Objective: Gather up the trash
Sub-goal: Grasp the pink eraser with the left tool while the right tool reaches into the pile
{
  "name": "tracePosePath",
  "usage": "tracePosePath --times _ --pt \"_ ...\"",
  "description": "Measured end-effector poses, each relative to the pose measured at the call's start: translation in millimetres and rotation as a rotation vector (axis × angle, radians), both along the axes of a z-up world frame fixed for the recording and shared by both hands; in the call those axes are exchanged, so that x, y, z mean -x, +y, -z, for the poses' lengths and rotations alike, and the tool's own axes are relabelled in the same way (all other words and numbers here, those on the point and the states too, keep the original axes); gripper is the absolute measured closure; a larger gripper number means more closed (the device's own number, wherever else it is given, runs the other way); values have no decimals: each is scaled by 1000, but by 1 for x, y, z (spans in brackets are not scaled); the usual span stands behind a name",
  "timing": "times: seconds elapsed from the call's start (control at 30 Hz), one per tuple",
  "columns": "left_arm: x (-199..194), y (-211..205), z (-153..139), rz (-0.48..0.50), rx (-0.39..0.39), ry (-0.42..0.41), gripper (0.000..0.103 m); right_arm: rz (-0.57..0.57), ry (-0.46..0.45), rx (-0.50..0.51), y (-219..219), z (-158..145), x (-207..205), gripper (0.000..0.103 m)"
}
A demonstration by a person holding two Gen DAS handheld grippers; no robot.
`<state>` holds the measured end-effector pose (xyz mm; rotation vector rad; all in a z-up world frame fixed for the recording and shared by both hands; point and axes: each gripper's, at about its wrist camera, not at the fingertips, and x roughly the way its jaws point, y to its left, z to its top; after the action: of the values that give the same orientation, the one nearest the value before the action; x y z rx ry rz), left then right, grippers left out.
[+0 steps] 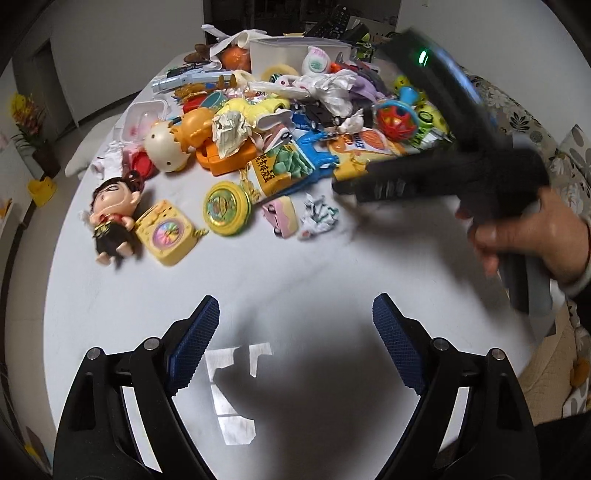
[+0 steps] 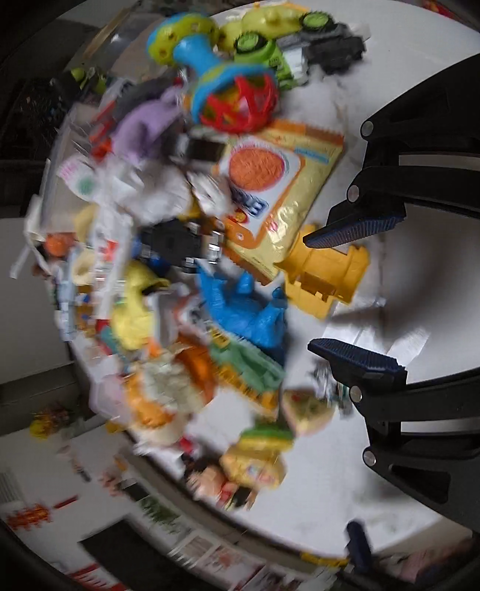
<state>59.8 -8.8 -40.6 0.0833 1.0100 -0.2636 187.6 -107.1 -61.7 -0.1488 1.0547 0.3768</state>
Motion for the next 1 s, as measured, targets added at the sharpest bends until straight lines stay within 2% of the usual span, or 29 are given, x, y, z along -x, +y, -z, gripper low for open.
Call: tracePosePath --times 0.03,0.07,0.1,0.23,0.37,0.4,0.43,0.5,0.53,0.6,0.7,0.87,1.0 --pt "-8 -2 4 -4 2 1 20 -2 -24 21 0 2 2 74" --pt "-14 -4 7 -5 1 -1 20 -2 -4 -10 -5 3 3 99" --pt "-18 -6 8 -5 -2 -6 20 24 28 -51 -12 3 3 102" --pt "-43 -19 20 -16 -29 -17 20 84 45 -128 -48 -12 19 103" --pt "-73 -32 31 -58 -28 -4 20 144 35 -174 -94 -36 55 103" --pt "-79 -35 34 -69 -29 2 25 156 33 -175 -103 -40 66 103" --pt "-87 -37 39 -87 -33 14 34 173 29 -171 -114 -44 76 103" --pt "-92 -39 39 -98 -45 -17 58 199 30 -170 -130 -48 95 103" --pt "-93 -40 37 -98 -43 -17 60 208 29 -170 -134 -50 102 103" --pt "-91 -37 32 -90 10 5 64 218 28 -171 -141 -50 114 103" --pt "-73 -31 16 -98 36 -3 65 223 27 -191 -156 -53 133 103" --pt "-12 -27 -27 -55 95 -37 65 175 -2 -241 -167 -69 165 103" --pt "34 -36 -47 -13 78 -70 65 105 -3 -260 -157 -72 174 103"
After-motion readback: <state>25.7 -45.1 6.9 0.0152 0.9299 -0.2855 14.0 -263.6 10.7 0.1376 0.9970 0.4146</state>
